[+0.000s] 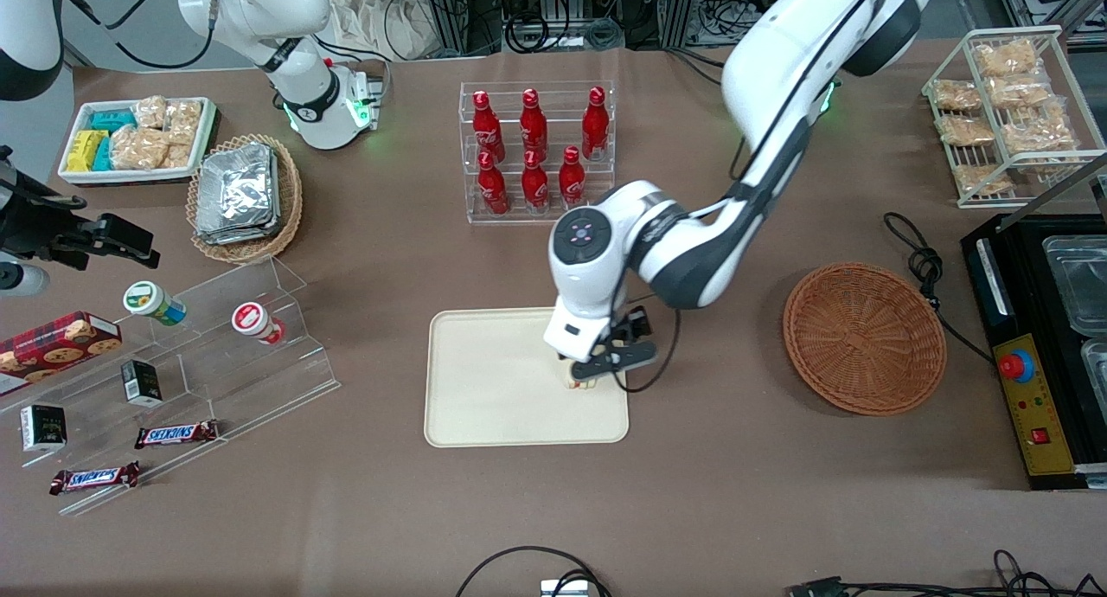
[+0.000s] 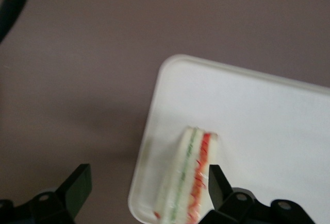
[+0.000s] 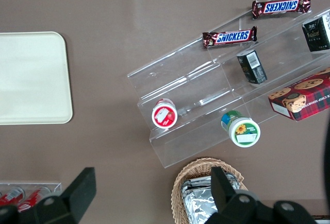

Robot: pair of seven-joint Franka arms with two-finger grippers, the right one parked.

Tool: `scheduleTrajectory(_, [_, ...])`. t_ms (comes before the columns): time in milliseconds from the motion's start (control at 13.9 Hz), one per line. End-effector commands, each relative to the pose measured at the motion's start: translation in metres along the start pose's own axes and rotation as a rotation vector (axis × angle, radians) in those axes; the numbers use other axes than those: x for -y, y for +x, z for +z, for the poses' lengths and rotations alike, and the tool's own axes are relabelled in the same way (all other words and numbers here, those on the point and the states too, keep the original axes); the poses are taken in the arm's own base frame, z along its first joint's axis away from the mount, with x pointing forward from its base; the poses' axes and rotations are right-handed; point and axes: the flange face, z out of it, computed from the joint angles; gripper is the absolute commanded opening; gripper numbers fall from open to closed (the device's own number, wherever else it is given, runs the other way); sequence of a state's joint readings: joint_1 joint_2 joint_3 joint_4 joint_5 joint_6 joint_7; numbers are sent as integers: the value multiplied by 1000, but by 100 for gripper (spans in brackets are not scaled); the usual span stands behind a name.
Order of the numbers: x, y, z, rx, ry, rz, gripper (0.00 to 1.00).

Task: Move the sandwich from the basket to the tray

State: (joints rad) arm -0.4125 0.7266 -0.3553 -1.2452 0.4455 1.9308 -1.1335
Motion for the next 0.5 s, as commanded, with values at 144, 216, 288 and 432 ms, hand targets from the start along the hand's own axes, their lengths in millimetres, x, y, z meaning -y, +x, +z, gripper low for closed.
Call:
scheduleTrajectory(144, [106,79,-76,-24,62,-115,100])
scheduleTrajectory(216, [128,96,-87,-27,55,-113,100])
scheduleTrajectory(288, [149,110,-95,-16,44,-111,100])
scheduleTrajectory(432, [180,124,-111,21,41,-81,100])
